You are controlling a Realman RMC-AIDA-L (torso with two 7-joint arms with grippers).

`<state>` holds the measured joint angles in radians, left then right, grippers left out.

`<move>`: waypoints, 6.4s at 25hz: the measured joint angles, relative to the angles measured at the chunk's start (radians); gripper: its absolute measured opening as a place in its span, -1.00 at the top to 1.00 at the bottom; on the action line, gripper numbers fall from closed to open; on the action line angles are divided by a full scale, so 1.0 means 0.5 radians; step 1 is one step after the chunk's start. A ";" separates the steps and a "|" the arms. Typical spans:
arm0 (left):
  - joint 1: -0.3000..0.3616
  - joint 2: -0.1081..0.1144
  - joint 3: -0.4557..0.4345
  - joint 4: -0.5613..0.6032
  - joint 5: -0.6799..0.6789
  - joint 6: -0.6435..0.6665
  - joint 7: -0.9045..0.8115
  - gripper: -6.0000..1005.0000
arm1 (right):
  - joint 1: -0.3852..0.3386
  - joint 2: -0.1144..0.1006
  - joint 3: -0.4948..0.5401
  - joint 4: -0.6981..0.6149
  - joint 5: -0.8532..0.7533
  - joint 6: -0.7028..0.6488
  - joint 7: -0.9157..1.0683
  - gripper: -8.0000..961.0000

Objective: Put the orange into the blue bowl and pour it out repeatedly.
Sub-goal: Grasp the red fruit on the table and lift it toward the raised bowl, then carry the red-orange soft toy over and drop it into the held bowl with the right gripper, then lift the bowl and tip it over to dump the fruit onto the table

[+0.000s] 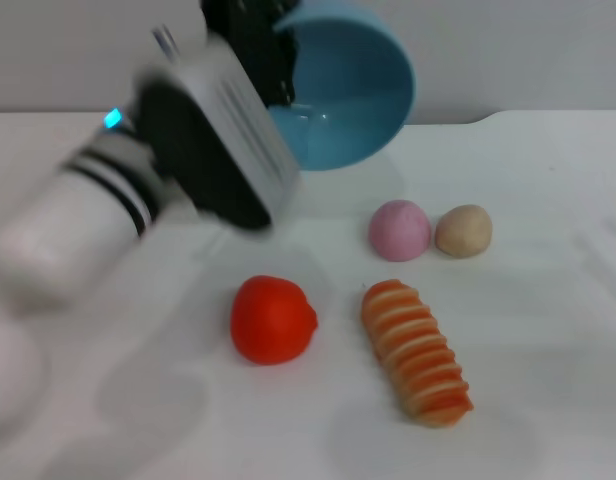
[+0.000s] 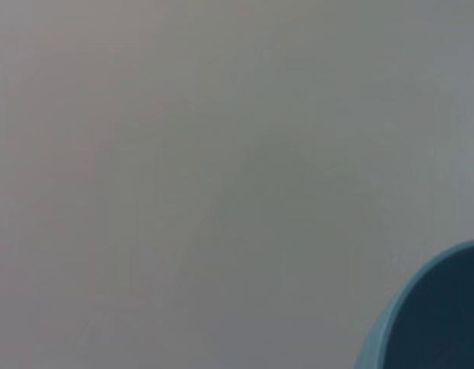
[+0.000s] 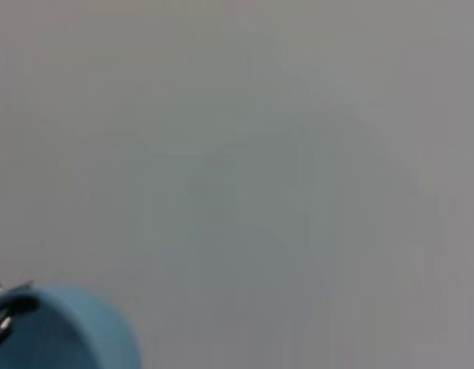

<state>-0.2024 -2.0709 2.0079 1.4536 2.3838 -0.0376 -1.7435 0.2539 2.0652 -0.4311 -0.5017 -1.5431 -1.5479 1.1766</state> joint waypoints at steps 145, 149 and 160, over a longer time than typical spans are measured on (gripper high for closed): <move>-0.098 0.019 0.031 0.044 1.014 0.428 -0.914 0.99 | 0.119 0.003 -0.346 -0.020 0.371 0.124 -0.053 -0.27; 0.033 0.012 0.161 -0.001 1.013 0.137 -0.587 0.99 | 0.127 0.004 -0.344 -0.017 0.375 0.146 -0.055 -0.26; 0.279 0.006 0.373 -0.276 1.009 -0.721 -0.056 0.99 | 0.168 0.000 -0.343 -0.013 0.365 0.204 -0.058 -0.26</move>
<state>-0.0630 -2.0678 2.1944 1.3154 2.8881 -0.3981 -1.7715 0.3377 2.0653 -0.6027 -0.5082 -1.3605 -1.4458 1.1479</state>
